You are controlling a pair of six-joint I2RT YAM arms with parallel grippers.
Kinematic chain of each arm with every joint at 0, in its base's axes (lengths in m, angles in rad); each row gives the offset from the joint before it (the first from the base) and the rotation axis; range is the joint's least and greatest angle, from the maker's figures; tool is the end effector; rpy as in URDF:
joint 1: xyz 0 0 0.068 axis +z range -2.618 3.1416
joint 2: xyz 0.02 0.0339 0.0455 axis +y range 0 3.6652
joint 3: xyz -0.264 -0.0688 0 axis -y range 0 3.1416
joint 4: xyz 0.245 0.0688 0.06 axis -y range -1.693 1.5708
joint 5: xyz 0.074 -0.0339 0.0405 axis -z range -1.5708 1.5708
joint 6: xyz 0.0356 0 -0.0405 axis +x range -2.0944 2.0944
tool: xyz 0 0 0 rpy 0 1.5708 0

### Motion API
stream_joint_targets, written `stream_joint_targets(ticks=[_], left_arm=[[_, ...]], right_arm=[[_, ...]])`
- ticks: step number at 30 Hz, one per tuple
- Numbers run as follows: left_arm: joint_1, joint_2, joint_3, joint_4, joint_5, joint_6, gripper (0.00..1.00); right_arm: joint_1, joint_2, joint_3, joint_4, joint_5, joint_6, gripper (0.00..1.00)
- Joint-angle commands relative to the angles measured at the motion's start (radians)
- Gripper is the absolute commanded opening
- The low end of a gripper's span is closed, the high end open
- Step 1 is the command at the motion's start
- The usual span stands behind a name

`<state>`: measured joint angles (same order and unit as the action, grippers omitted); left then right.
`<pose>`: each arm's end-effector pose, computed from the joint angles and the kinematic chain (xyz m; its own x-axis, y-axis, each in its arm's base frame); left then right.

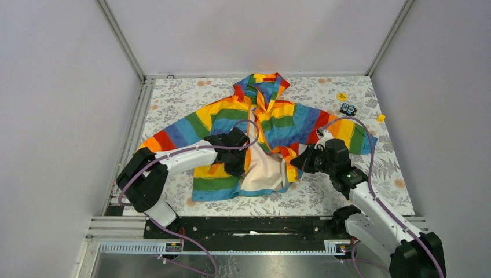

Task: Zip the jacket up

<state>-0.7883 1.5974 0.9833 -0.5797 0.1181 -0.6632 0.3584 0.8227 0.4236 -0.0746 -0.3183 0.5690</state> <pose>0.2100 -0.2172 0.1836 -0.9690 0.1075 -0.2226 0.1755 0.9334 -0.3130 0.1697 0.0755 0.2179 -0.6799 0.2918 -0.6728 -0.2702 0.7532 0.5997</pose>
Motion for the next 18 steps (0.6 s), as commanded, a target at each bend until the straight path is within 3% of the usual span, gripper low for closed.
stream_joint_targets(ticks=[1,4,7,13,18], left_arm=[[0.009,-0.075,-0.026,0.122,0.057,-0.005,0.10],[0.011,-0.129,-0.069,0.243,0.091,-0.015,0.00],[0.011,-0.201,-0.125,0.399,0.093,-0.042,0.00],[0.009,-0.408,-0.367,0.899,0.075,-0.123,0.00],[0.008,-0.505,-0.510,1.149,0.033,-0.093,0.00]], right_arm=[[0.011,0.042,0.073,0.021,-0.026,-0.008,0.00],[0.073,0.077,0.093,0.018,0.090,0.073,0.00],[0.174,0.135,0.121,0.013,0.215,0.157,0.00],[0.227,0.248,0.138,0.062,0.216,0.303,0.00],[0.239,0.296,0.138,0.149,0.181,0.379,0.00]])
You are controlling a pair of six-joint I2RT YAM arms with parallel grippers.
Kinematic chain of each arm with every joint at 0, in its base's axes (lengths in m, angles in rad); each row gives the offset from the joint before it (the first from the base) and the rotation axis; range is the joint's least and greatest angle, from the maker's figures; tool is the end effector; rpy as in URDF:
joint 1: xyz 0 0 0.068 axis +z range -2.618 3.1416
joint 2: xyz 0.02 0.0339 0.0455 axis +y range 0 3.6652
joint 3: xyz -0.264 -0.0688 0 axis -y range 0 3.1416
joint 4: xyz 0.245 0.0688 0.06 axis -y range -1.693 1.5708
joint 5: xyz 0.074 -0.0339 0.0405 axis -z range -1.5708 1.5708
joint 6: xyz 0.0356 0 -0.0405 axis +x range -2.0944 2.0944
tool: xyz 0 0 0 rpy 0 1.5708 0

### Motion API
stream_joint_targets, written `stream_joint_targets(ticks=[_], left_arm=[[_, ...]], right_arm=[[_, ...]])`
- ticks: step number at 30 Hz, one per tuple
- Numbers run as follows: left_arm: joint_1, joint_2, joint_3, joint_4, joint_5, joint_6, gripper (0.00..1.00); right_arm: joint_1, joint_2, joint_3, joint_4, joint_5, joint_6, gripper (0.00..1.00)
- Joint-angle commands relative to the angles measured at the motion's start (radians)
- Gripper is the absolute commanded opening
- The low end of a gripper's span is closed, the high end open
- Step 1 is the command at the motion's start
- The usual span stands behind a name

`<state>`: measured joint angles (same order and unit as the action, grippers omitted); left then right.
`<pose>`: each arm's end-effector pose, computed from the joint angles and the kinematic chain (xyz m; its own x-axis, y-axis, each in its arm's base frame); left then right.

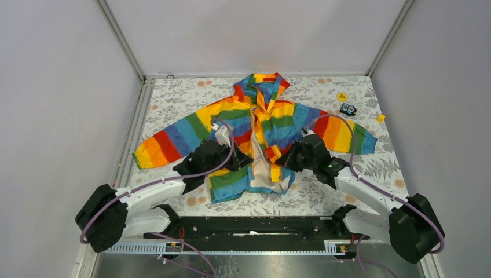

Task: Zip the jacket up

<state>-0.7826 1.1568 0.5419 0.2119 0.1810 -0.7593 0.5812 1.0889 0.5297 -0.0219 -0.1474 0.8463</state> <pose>0.1719 -0.1800 0.2201 -0.7600 -0.1992 -0.6186 0.3968 0.6116 -0.6845 0.1881 0.1298 0.2084 -0.7876 0.3689 -0.4936 -0.0844 0.7289 0.6794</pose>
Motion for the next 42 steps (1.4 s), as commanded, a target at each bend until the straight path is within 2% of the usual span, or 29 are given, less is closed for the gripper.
stream_joint_targets(ticks=[1,7,9,14,22,28,35,42], left_arm=[[0.003,-0.083,-0.093,0.393,-0.041,0.015,0.00],[-0.003,-0.152,-0.162,0.488,-0.067,0.089,0.00],[-0.006,-0.153,-0.198,0.572,-0.056,0.090,0.00],[-0.023,-0.127,-0.290,0.811,-0.018,0.132,0.00],[-0.079,-0.056,-0.294,0.934,-0.044,0.264,0.00],[-0.096,0.005,-0.280,0.975,-0.073,0.304,0.00],[-0.108,-0.002,-0.238,0.860,-0.140,0.377,0.00],[-0.116,0.033,-0.227,0.889,-0.133,0.381,0.00]], right_arm=[[0.024,0.041,0.039,0.099,0.012,0.115,0.00],[0.073,0.070,0.047,0.159,0.088,0.222,0.00],[0.088,0.083,0.050,0.180,0.103,0.250,0.00],[0.112,0.127,0.066,0.237,0.102,0.293,0.00],[0.145,0.158,0.097,0.251,0.121,0.310,0.00],[0.153,0.140,0.087,0.265,0.128,0.322,0.00],[0.153,0.087,0.094,0.196,0.174,0.307,0.00],[0.156,0.098,0.098,0.218,0.128,0.329,0.00]])
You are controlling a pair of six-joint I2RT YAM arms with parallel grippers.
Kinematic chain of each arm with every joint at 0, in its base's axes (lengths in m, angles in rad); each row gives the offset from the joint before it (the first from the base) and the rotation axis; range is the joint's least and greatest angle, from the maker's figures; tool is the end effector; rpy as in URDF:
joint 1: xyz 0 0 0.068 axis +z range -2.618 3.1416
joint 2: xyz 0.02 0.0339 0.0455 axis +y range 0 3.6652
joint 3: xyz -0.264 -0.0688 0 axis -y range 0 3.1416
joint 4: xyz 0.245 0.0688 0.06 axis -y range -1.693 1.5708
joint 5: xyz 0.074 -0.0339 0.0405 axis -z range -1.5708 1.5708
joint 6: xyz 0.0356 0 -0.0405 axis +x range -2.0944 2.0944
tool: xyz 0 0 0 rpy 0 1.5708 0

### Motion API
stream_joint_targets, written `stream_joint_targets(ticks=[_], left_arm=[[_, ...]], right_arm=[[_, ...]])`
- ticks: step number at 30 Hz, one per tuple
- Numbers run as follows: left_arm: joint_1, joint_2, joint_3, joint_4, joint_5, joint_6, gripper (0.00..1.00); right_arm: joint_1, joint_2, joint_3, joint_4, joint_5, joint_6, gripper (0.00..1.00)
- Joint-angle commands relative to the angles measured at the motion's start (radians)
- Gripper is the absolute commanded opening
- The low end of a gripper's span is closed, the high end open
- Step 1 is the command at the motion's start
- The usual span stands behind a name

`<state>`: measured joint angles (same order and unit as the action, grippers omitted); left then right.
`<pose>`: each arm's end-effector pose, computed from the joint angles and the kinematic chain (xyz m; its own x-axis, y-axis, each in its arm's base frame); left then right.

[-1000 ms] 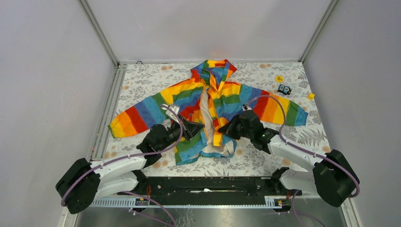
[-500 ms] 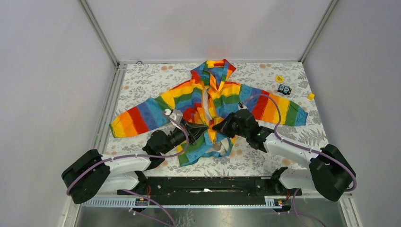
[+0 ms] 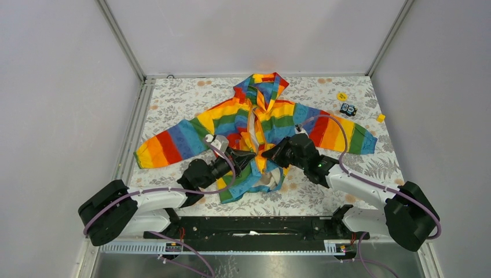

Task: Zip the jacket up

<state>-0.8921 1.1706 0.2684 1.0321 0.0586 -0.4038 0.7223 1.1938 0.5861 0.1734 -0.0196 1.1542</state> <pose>0.1394 -0.1762 0.2158 -0.2449 -0.3212 -0.9148 0.7800 0.4951 -0.3826 0.1928 0.1708 0.2222 -0.7444 0.5627 -0.3595 0.0158 0.5532 0.8329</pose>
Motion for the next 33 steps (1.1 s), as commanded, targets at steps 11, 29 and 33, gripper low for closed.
stream_joint_targets(ticks=[11,29,33], left_arm=[[-0.008,0.020,0.065,0.030,-0.045,0.052,0.00],[-0.012,0.085,0.062,0.153,-0.004,-0.012,0.00],[-0.012,0.074,0.056,0.150,-0.002,-0.013,0.00]], right_arm=[[0.019,-0.039,0.054,-0.006,0.023,0.020,0.00],[0.022,-0.014,0.040,0.014,0.055,0.068,0.00],[0.022,-0.020,0.035,0.009,0.070,0.071,0.00]])
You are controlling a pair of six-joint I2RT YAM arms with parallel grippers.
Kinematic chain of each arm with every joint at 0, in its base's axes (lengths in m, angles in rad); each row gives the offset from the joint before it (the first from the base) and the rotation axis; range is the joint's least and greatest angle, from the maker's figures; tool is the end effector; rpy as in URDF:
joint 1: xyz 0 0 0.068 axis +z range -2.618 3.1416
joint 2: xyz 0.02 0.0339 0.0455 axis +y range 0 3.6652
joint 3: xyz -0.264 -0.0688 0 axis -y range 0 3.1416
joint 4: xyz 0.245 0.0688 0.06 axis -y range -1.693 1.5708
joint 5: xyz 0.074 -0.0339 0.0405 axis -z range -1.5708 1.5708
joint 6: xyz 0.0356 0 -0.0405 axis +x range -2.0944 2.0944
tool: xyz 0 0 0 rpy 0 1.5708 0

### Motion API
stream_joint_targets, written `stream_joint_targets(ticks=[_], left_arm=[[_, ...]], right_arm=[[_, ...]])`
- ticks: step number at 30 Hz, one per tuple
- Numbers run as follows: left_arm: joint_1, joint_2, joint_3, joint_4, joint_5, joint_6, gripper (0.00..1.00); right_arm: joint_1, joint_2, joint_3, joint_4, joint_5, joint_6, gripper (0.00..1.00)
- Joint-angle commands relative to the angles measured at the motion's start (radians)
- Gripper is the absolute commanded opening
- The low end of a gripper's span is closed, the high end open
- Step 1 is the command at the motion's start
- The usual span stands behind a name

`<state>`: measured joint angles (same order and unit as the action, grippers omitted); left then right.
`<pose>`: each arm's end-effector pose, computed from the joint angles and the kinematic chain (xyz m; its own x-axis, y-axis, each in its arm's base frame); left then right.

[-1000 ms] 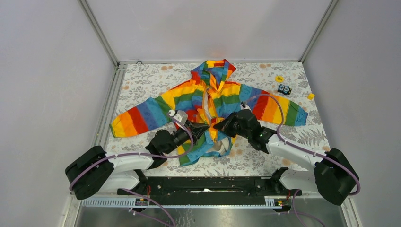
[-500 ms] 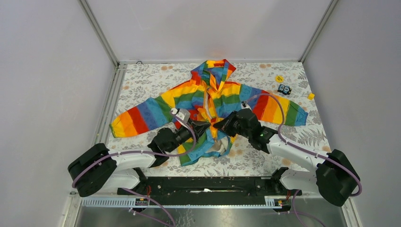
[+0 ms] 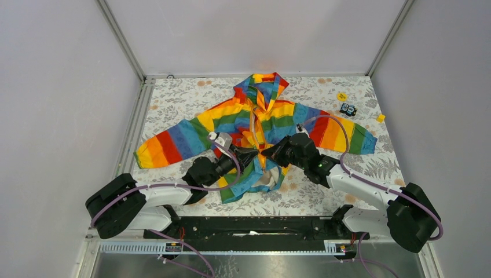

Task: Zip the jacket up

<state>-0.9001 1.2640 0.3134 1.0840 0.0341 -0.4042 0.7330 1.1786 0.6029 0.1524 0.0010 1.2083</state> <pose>0.1483 -0.1888 0.2152 -0.2402 -0.3297 -0.9130 0.7717 0.5058 -0.3856 0.1912 0.1721 0.2294 -0.7332 0.5980 -0.3237 0.0484 0.5207 0.8523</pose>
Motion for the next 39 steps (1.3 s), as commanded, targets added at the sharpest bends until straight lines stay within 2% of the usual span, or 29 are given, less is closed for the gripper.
stream_joint_targets(ticks=[1,22,39], left_arm=[[-0.004,-0.022,0.008,0.095,0.021,-0.012,0.00],[-0.006,0.004,0.001,0.110,0.030,-0.014,0.00],[-0.006,0.000,-0.005,0.106,-0.023,0.016,0.00]], right_arm=[[0.011,-0.007,0.019,0.024,0.056,0.017,0.00],[0.011,-0.017,0.030,0.027,0.062,0.054,0.00],[0.011,-0.035,0.017,0.023,0.040,0.063,0.00]])
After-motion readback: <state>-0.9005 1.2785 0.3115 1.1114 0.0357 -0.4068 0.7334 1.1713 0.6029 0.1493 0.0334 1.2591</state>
